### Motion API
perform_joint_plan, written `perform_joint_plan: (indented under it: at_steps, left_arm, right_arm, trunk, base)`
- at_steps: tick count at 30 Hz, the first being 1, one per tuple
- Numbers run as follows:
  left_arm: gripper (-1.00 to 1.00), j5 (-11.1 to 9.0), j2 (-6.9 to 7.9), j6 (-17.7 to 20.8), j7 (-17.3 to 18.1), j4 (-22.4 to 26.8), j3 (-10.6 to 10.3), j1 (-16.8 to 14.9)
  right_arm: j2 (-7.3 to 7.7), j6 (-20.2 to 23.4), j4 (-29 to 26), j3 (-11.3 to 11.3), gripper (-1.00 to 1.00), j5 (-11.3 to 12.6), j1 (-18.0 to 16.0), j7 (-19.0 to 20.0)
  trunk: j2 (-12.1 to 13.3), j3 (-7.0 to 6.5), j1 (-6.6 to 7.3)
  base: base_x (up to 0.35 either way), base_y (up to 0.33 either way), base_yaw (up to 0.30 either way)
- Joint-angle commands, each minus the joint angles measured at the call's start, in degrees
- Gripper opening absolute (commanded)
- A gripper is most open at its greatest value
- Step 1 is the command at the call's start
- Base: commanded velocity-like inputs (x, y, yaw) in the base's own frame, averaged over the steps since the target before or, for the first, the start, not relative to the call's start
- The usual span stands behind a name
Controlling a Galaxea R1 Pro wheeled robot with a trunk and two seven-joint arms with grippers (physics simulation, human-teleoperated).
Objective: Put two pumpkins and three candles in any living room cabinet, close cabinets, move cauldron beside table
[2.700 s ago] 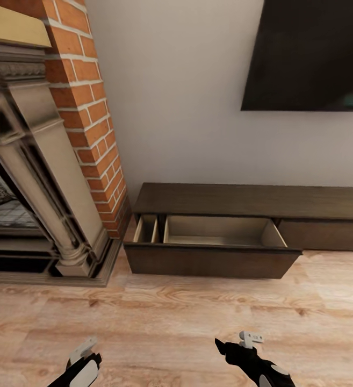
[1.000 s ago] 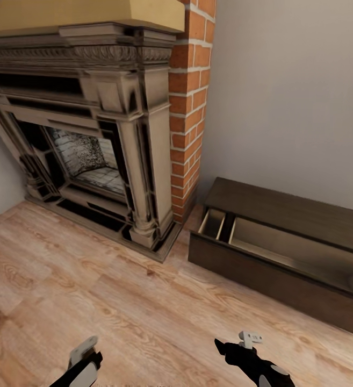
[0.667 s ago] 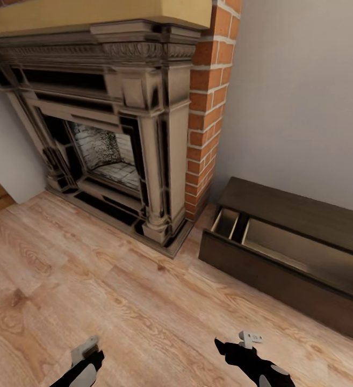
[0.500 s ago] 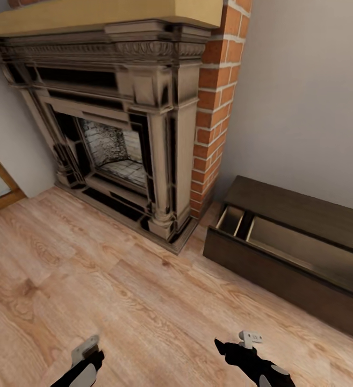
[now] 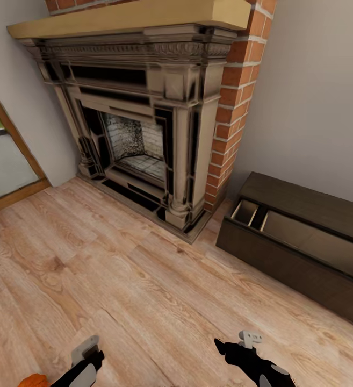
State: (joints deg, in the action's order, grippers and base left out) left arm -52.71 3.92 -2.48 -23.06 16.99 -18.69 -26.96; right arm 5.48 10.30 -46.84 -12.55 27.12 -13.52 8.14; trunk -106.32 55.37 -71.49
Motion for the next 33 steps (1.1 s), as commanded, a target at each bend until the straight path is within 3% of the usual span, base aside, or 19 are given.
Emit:
perform_joint_plan:
  at_steps: [1,33]
  left_arm:
    - [-1.0,-0.5,0.04,-0.25,-0.23,0.06,-0.47,-0.02]
    - [-1.0,-0.28,-0.05,-0.32,-0.22,0.06,-0.47,-0.02]
  right_arm:
    - [0.05,0.24,-0.09,-0.11,1.0,0.45,-0.01,-0.07]
    - [0.05,0.24,-0.09,-0.2,1.0,0.37,-0.01,-0.14]
  trunk:
    - [-0.02,0.04,0.03]
    - [-0.02,0.04,0.03]
  base:
    - [-0.175,0.189,0.283]
    - [-0.015,0.119,0.29]
